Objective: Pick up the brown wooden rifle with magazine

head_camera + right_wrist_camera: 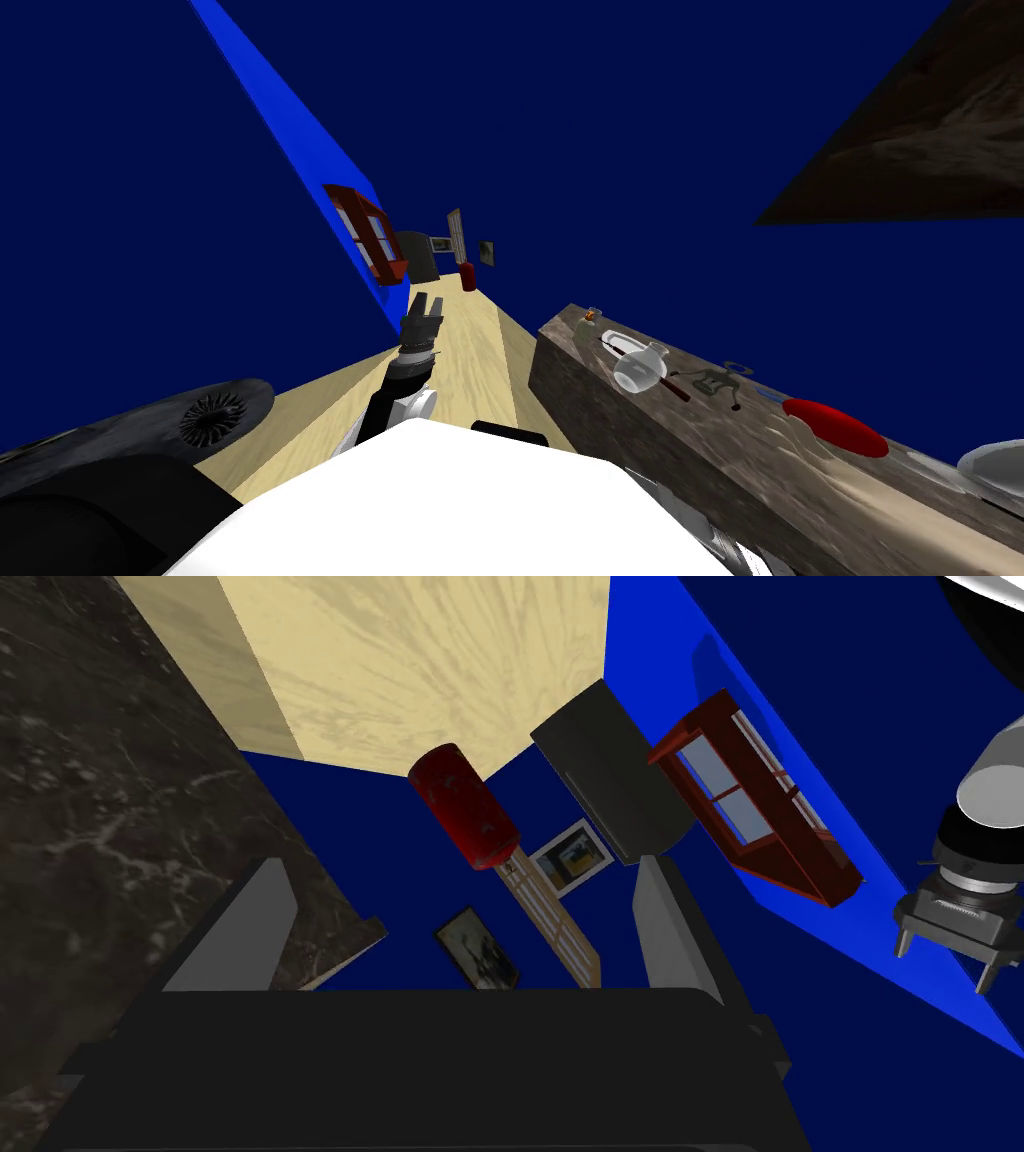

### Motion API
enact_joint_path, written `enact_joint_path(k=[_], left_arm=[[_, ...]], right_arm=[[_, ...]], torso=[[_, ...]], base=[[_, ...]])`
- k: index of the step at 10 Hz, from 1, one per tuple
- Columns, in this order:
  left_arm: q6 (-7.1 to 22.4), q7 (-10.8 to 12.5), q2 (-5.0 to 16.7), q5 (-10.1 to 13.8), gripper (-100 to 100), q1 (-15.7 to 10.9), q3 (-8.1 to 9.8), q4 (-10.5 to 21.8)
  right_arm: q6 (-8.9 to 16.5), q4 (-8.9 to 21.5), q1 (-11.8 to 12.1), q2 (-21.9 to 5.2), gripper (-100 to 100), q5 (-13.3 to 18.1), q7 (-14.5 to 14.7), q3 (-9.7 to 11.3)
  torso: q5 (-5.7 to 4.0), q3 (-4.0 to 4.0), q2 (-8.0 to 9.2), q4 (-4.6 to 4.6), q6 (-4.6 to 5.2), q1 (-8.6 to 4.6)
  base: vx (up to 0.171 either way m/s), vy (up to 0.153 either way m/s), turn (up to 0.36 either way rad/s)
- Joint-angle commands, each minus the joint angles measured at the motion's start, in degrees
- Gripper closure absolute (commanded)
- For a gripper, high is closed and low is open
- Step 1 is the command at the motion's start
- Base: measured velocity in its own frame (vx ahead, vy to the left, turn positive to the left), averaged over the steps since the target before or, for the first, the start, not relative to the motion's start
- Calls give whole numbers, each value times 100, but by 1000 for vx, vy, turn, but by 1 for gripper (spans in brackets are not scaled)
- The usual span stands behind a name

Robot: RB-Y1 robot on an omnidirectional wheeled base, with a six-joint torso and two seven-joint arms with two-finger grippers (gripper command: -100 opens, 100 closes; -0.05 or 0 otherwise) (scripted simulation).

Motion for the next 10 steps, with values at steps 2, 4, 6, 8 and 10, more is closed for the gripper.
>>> enact_joint_path(k=[2, 4, 6, 8, 10], left_arm=[[0, 0, 0, 0, 0, 0, 0, 0], [0, 0, 0, 0, 0, 0, 0, 0], [0, 0, 0, 0, 0, 0, 0, 0], [0, 0, 0, 0, 0, 0, 0, 0], [0, 0, 0, 0, 0, 0, 0, 0]], right_arm=[[-27, 356, -25, -462, -100, 156, 39, 130], [-67, 630, -13, -768, -100, 276, 105, 221], [-93, 887, -8, -1079, -100, 392, 174, 311], [-102, 1137, -10, -1409, -100, 503, 245, 399], [-96, 1365, -19, -1722, -100, 608, 319, 485]], torso=[[1, 0, 0, 0, -2, 0], [0, -2, -3, -1, -2, 0], [0, -1, -1, 0, 1, 2], [1, -2, -4, -1, 0, 3], [1, -5, -9, -2, 0, 3]], base=[[3, 1, 100], [7, 0, 109], [4, 4, 73], [15, 3, 100], [26, 1, 95]])
